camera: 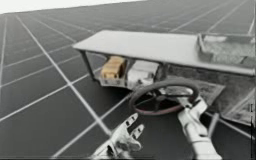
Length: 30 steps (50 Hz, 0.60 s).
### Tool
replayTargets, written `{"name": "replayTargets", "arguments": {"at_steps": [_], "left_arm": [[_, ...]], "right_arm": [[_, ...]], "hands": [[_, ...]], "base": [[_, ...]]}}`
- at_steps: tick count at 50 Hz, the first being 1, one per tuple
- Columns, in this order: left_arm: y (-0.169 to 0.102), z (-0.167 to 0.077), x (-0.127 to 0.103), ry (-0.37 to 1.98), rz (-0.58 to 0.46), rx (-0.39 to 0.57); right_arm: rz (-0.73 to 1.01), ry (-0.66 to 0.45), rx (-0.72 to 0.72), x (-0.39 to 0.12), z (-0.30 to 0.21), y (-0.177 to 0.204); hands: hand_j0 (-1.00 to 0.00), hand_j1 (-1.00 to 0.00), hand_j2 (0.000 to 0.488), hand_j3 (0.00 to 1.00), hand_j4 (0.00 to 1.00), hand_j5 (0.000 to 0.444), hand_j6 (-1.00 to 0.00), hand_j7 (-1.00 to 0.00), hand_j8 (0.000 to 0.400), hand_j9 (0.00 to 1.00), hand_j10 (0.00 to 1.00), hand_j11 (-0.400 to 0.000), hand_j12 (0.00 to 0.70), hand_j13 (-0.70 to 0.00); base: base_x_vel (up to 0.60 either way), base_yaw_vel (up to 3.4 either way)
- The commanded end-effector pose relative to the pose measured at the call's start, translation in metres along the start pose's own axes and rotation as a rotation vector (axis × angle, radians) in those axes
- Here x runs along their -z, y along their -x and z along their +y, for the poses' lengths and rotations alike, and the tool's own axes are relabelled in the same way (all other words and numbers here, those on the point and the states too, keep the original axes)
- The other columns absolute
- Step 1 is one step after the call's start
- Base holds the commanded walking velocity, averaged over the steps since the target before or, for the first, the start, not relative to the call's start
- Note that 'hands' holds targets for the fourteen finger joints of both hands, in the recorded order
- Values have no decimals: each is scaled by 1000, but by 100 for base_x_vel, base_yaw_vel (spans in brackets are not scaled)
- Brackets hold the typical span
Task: Pick up and drop off the object
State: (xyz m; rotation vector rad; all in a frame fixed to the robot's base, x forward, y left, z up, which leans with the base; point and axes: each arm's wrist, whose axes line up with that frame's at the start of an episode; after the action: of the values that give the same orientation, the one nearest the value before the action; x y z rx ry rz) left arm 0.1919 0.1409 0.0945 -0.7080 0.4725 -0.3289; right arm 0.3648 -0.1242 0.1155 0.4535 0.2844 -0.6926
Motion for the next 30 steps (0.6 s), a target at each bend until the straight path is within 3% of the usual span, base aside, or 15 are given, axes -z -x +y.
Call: {"name": "replayTargets", "arguments": {"at_steps": [1, 30], "left_arm": [[3, 4, 0, 18, -16, 4], [3, 4, 0, 18, -16, 4]], "right_arm": [[-23, 4, -27, -5, 10, 7], [-23, 4, -27, -5, 10, 7]], "hands": [[0, 0, 0, 1000, 1000, 0, 0, 0, 0, 1000, 1000, -400, 0, -700], [0, 0, 0, 1000, 1000, 0, 0, 0, 0, 1000, 1000, -400, 0, -700]], "base": [[27, 15], [21, 9]]}}
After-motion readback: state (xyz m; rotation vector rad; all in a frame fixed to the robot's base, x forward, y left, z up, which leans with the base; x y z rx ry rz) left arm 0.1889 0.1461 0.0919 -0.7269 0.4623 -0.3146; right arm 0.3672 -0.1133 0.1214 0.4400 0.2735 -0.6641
